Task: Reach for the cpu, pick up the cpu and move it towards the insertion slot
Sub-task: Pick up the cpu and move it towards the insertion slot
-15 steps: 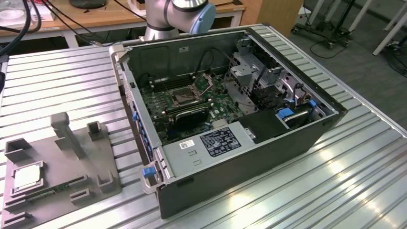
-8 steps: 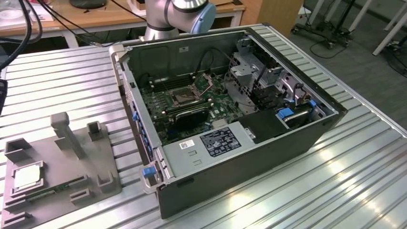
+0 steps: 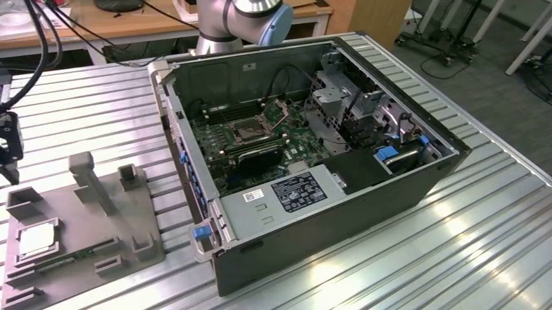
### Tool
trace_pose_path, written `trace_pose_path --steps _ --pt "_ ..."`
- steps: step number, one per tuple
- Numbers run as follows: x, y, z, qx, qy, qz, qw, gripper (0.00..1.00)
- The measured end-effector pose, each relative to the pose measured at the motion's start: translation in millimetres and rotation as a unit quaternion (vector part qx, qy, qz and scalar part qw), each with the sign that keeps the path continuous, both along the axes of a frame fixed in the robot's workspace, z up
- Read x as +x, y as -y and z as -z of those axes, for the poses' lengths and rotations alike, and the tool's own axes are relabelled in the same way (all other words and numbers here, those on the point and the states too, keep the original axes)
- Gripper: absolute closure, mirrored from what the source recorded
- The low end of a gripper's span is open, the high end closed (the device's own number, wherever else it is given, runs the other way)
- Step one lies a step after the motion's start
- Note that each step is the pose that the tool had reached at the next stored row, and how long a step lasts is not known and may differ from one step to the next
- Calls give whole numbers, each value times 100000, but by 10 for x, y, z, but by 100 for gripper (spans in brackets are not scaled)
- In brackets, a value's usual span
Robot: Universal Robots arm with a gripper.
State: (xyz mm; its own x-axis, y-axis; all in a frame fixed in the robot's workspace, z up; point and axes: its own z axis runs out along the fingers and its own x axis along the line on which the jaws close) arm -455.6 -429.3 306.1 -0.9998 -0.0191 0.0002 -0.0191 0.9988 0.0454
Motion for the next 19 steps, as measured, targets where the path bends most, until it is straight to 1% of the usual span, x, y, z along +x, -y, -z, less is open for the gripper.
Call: trace_pose_path --steps 2,3,4,5,7,8,9,13,14,17,19 --pt "0 0 38 2 3 -4 100000 36" --pt "0 0 56 -1 3 -2 100000 36" --pt "0 0 74 -1 3 -3 100000 30" --pt "0 0 90 -1 -2 1 100000 30" --pt "0 0 98 -4 -5 -1 100000 18" --pt "0 0 97 -8 -13 -1 100000 18" --pt "0 0 98 -10 -11 -2 100000 12" --pt "0 0 100 -3 -3 1 100000 12" --pt "0 0 109 13 24 -1 100000 12" --pt "0 5 158 3 6 0 100000 12" --pt "1 19 193 -3 -1 -7 100000 12"
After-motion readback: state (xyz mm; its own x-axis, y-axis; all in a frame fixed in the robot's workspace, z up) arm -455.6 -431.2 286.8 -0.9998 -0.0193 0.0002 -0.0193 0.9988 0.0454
